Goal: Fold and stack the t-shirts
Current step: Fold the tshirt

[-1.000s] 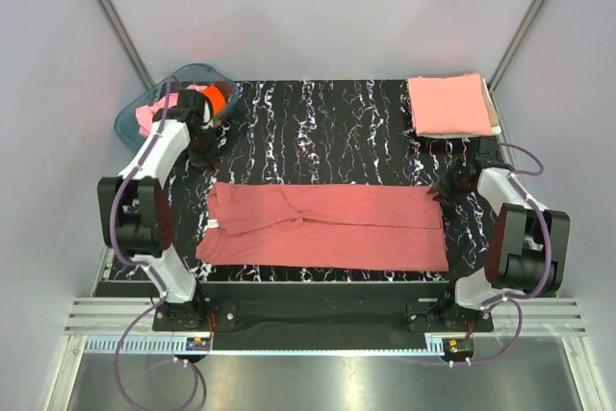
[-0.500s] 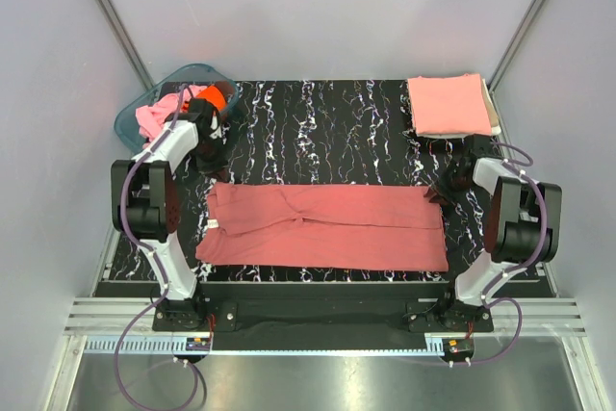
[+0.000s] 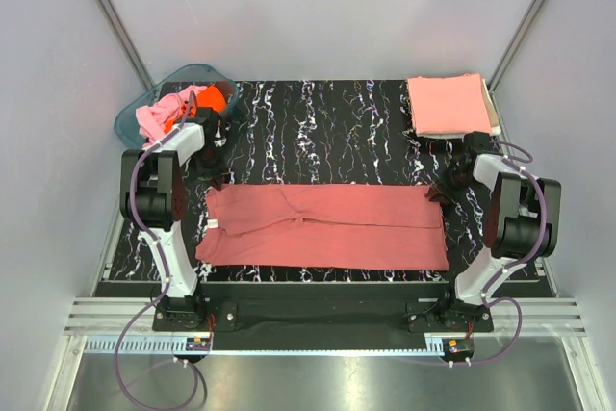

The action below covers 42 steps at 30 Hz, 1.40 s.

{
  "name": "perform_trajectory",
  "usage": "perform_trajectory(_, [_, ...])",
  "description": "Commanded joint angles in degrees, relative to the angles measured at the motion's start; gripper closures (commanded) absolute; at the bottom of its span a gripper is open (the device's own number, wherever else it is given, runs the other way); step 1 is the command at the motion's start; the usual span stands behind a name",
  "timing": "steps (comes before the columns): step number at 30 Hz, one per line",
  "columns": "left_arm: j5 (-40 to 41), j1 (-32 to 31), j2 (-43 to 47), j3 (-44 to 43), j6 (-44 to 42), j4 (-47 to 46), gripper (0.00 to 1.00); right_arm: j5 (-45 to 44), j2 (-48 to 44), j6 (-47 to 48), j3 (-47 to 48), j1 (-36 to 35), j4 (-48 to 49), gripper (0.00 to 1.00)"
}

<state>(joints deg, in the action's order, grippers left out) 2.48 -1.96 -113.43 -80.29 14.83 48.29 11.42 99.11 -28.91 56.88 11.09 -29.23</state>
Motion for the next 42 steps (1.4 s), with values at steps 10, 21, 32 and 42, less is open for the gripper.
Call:
perform_trajectory(10, [3.9, 1.3, -1.0, -3.4, 0.8, -1.9, 0.9, -10.3, 1.5, 1.7, -1.5, 1.6, 0.2, 0.74])
perform_trajectory(21, [-14.1, 0.6, 7.1, -8.4, 1.1, -0.9, 0.88, -9.1, -6.5, 0.3, -1.7, 1.6, -0.6, 0.73])
perform_trajectory(32, [-13.6, -13.1, 19.0, 5.0, 6.9, -4.0, 0.88, -3.5, -17.1, -1.9, -0.1, 1.5, -4.4, 0.68])
perform_trajectory(42, [-8.2, -18.5, 14.7, 10.2, 12.3, -8.7, 0.87, -0.1, -20.4, -1.9, 0.6, 1.4, -4.3, 0.67])
